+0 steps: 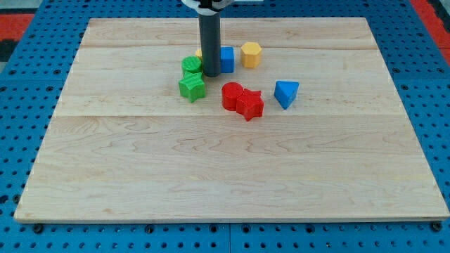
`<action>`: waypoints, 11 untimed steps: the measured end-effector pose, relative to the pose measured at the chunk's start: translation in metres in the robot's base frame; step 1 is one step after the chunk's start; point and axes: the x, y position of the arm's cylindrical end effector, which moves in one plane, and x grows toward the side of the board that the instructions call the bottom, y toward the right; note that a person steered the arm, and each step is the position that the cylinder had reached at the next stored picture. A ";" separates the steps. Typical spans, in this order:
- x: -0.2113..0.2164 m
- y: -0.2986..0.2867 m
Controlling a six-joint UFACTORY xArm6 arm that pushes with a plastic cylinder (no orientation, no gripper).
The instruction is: Slide the yellow hexagon a bit left
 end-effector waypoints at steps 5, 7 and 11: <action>-0.010 0.171; -0.041 0.128; -0.065 0.078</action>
